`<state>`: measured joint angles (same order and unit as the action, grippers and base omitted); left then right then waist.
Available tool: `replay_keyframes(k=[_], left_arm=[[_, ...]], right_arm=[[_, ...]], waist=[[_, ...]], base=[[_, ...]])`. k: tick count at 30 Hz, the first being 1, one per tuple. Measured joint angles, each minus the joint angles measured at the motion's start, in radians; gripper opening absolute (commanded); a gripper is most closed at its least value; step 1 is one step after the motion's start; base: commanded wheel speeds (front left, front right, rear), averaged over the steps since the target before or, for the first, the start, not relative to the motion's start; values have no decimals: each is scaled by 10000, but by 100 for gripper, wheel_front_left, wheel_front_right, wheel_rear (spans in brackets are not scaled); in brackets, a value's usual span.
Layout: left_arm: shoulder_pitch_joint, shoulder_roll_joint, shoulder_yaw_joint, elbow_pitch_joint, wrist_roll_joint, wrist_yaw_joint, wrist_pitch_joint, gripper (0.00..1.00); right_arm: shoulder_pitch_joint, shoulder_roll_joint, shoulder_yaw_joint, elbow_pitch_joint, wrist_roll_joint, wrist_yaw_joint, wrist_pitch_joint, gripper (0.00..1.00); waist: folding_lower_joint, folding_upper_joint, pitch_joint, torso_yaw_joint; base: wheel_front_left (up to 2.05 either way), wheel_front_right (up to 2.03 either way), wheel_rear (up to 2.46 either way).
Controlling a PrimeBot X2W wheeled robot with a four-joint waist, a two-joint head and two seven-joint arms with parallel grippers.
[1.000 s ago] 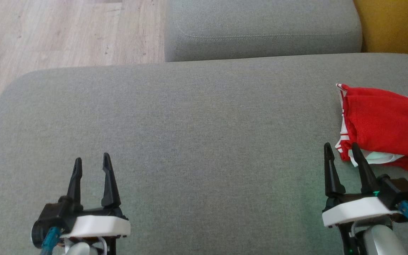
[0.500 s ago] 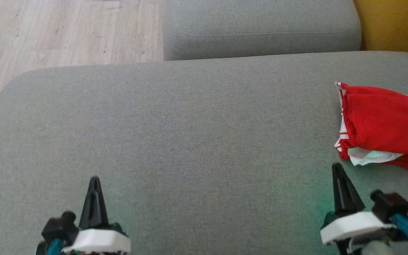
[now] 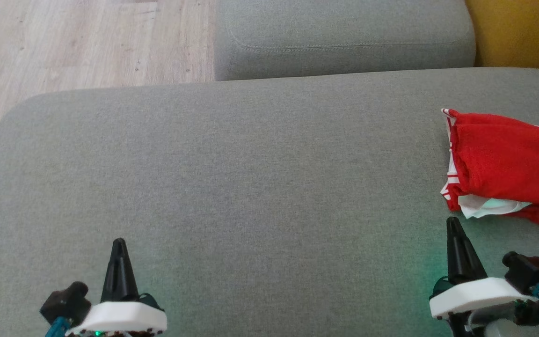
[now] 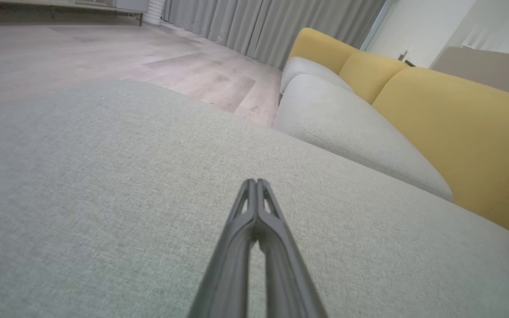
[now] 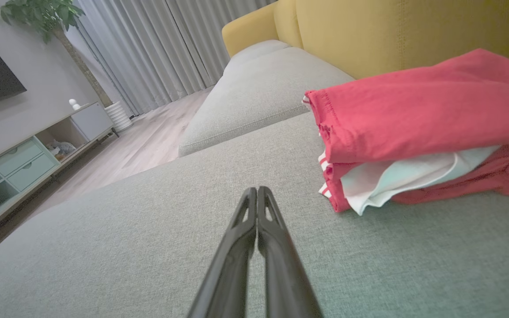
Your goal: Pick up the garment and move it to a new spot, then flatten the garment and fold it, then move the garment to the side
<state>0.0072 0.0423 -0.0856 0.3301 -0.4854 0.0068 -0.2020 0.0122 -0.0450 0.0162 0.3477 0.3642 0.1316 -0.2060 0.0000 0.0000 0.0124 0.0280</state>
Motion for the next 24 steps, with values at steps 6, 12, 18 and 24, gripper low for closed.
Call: replay_keyframes(k=[6, 12, 18, 24], left_arm=[[-3, 0, 117, -50, -616, -82, 161, 0], [-8, 0, 207, -77, -1212, -169, 322, 0], [-24, 0, 265, -96, -1829, -253, 514, 0], [-35, 0, 343, -111, -2420, -336, 660, 0]], right_arm=[[-2, 0, -52, -13, 681, 0, 130, 0], [-15, -2, -144, -79, 1363, 0, 305, 0], [-27, -2, -199, -119, 2042, 0, 468, 0], [-40, -2, -259, -134, 2725, 0, 617, 0]], waist=[[0, 0, -6, -16], [0, 0, -10, -31], [0, 0, -15, -46], [0, 0, -20, -61]], base=[[0, 0, 0], [0, 0, 0], [0, 0, 0], [0, 0, 0]])
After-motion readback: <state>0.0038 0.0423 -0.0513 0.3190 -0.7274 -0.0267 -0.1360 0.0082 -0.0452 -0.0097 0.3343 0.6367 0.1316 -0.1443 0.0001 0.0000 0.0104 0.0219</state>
